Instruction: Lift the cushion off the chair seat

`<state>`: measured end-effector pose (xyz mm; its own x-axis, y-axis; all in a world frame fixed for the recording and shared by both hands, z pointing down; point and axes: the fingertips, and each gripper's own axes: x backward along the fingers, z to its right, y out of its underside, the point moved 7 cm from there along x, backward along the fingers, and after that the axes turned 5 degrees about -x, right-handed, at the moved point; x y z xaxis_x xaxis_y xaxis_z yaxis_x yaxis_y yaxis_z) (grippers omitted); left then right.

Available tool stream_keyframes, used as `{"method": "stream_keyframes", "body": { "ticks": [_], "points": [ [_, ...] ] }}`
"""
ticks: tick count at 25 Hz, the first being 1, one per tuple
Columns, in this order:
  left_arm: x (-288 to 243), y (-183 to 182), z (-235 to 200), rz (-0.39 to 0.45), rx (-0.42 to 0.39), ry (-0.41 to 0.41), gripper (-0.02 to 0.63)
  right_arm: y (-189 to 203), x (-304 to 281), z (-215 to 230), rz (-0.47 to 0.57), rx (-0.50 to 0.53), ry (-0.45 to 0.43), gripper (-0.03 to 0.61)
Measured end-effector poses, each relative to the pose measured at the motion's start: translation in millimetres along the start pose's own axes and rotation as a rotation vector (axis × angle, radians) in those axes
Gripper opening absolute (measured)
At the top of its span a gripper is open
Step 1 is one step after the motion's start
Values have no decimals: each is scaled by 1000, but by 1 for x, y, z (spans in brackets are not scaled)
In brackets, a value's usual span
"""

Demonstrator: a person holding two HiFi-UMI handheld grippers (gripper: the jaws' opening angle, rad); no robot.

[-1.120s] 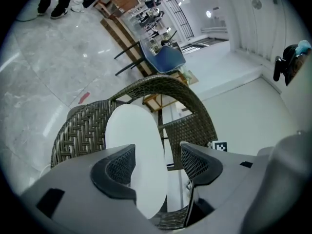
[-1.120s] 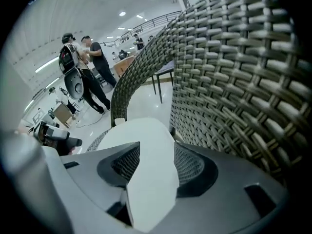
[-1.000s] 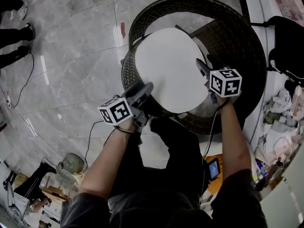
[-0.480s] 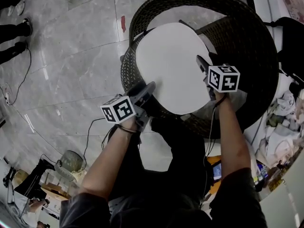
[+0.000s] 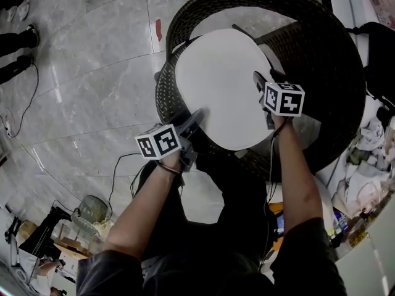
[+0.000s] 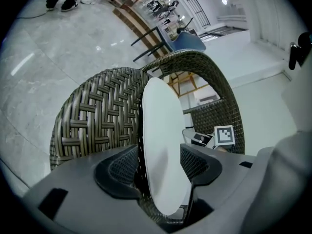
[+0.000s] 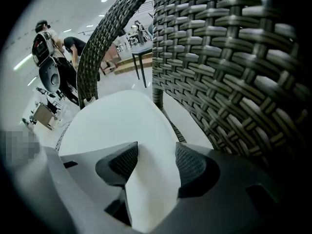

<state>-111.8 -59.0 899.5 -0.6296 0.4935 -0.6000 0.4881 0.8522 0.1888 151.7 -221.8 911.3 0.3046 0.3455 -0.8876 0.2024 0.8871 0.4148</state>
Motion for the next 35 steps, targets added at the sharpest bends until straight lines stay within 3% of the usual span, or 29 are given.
{"method": "stream_keyframes", "body": {
  "ticks": [2,5,7,9,13,18,27,35],
  "points": [
    [-6,1,-1,-15,-1,-23,254,0,-2,1,-9,-4,-3,206],
    [-10,2,-4,-30,-10,-93,132,0,-4,2,-34,1,-12,206],
    [-11,2,-6,-29,-13,-118,99,-1,-5,1,-41,4,-19,196],
    [-13,1,-7,-33,-10,-121,86,0,-6,2,-38,-1,-19,176],
    [-16,4,-3,-44,-3,-121,61,4,1,9,-15,-10,-8,76],
    [-17,0,-3,-49,3,-103,38,2,4,4,18,-14,-10,15],
    [-1,-15,15,-49,-46,-91,32,-7,33,-1,58,-47,-30,12],
    [55,-47,80,-16,-165,-76,32,-34,110,-20,147,-87,-30,12]
  ]
}}
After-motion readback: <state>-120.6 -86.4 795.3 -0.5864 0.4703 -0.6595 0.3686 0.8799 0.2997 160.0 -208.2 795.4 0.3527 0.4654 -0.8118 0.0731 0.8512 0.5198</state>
